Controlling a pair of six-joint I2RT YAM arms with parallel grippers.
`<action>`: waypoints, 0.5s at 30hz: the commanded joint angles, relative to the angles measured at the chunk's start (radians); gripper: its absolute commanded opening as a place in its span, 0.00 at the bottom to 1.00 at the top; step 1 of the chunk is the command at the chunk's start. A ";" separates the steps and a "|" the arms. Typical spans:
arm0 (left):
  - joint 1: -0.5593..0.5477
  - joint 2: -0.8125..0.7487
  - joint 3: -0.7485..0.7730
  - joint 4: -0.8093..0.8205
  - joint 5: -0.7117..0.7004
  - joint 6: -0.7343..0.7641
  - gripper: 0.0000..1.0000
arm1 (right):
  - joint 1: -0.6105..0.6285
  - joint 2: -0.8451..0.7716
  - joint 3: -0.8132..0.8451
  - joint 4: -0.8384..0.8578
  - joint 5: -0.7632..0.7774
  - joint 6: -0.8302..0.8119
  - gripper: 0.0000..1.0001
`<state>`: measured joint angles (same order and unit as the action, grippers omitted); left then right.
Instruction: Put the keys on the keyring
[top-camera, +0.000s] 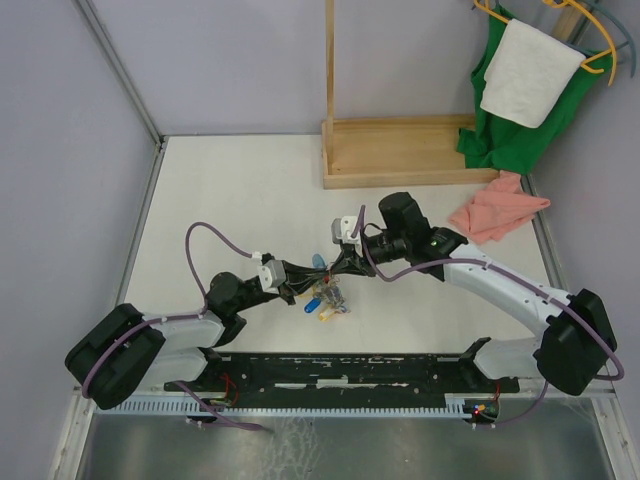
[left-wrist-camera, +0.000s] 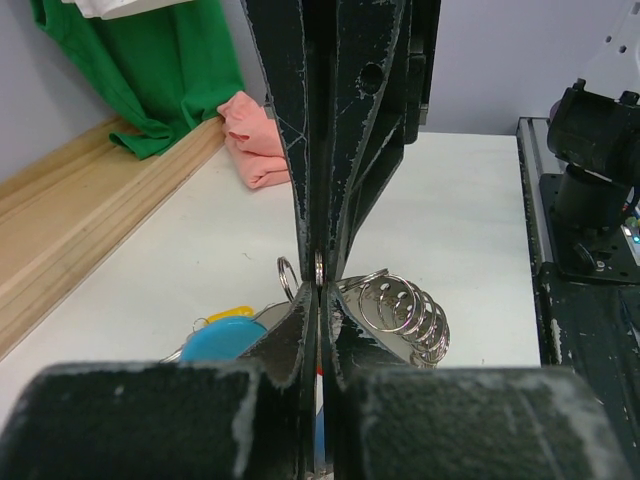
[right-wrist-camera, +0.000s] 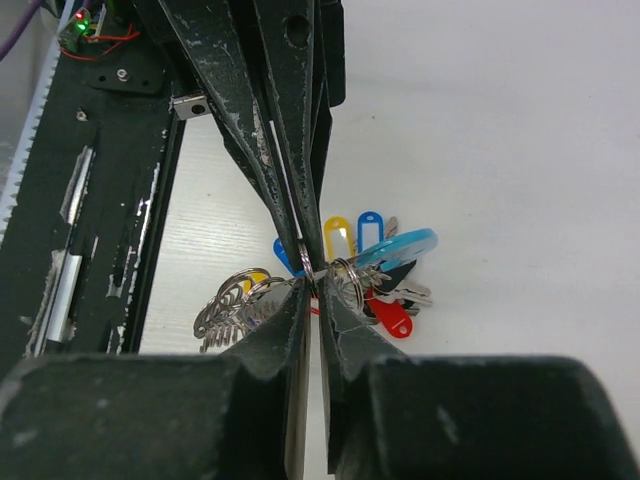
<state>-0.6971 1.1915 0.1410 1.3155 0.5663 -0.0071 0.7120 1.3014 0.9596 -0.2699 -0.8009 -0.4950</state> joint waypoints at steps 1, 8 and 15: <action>-0.001 0.001 0.012 0.108 0.024 -0.021 0.03 | -0.002 0.010 0.036 -0.001 -0.045 -0.009 0.09; -0.001 -0.061 0.055 -0.103 0.027 0.033 0.16 | 0.009 0.055 0.197 -0.293 0.089 -0.078 0.01; -0.001 -0.096 0.093 -0.227 0.043 0.060 0.25 | 0.104 0.152 0.394 -0.583 0.343 -0.120 0.01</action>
<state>-0.6968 1.1168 0.1883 1.1412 0.5800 0.0086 0.7647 1.4174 1.2308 -0.6811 -0.6231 -0.5751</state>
